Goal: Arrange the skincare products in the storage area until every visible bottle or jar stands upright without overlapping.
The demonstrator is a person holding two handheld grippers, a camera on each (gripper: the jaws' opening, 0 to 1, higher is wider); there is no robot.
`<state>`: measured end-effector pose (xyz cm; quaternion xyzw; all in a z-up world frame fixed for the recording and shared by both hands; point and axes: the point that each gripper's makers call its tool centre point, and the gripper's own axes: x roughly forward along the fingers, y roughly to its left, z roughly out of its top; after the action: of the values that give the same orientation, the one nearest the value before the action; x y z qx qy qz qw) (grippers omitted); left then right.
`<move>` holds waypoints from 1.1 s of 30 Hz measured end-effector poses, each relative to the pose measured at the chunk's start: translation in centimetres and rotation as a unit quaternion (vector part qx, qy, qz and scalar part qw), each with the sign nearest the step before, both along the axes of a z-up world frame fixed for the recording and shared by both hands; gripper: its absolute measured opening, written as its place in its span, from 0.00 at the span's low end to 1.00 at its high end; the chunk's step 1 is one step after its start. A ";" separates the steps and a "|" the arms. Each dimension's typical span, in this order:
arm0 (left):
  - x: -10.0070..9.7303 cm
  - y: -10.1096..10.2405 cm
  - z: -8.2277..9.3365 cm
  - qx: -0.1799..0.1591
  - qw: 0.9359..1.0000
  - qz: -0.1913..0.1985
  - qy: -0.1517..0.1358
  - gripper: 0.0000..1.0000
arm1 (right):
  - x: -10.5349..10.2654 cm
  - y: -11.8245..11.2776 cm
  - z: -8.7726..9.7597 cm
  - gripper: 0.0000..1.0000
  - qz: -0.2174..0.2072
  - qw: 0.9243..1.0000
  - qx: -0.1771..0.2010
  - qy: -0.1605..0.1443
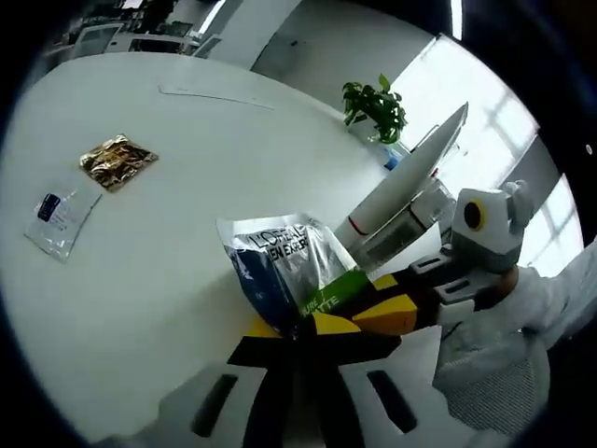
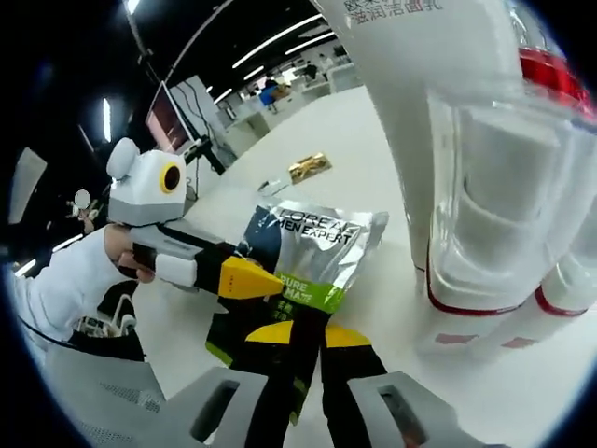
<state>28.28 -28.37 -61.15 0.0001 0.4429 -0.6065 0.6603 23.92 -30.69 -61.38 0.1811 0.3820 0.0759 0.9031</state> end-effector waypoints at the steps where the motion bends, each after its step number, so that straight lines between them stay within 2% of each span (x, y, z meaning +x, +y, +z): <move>1: 0.0 0.0 0.0 0.000 1.000 0.000 -0.001 0.00 | 0.0 0.0 0.0 0.02 0.003 1.000 -0.006 0.000; 12: 0.3 0.0 -0.2 0.003 1.000 0.014 0.001 0.00 | -0.8 -0.8 0.4 0.01 0.048 0.994 -0.097 -0.003; 14: 0.4 0.0 -0.2 0.002 1.000 0.017 0.000 0.00 | -0.7 -1.1 0.9 0.02 0.044 0.993 -0.107 -0.011; 18: 0.5 -0.1 -0.2 0.002 1.000 0.024 0.006 0.00 | -0.5 -0.8 1.3 0.01 0.048 0.994 -0.101 -0.023; 20: 0.6 -0.3 -0.2 0.000 1.000 0.027 0.005 0.00 | -0.3 -0.4 1.1 0.04 0.058 0.993 -0.102 -0.025; 24: 0.5 -0.6 -0.2 -0.007 0.999 0.046 0.009 0.00 | 0.0 -0.1 1.2 0.13 0.080 0.988 -0.128 -0.035; 33: 0.3 -1.7 -0.1 -0.011 0.999 0.052 0.007 0.00 | 0.0 -0.4 0.8 0.22 0.083 0.987 -0.134 -0.031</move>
<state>28.63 -30.11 -61.20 -0.0344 0.4397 -0.5765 0.6878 23.94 -31.08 -60.59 0.0233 0.3747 0.1042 0.9210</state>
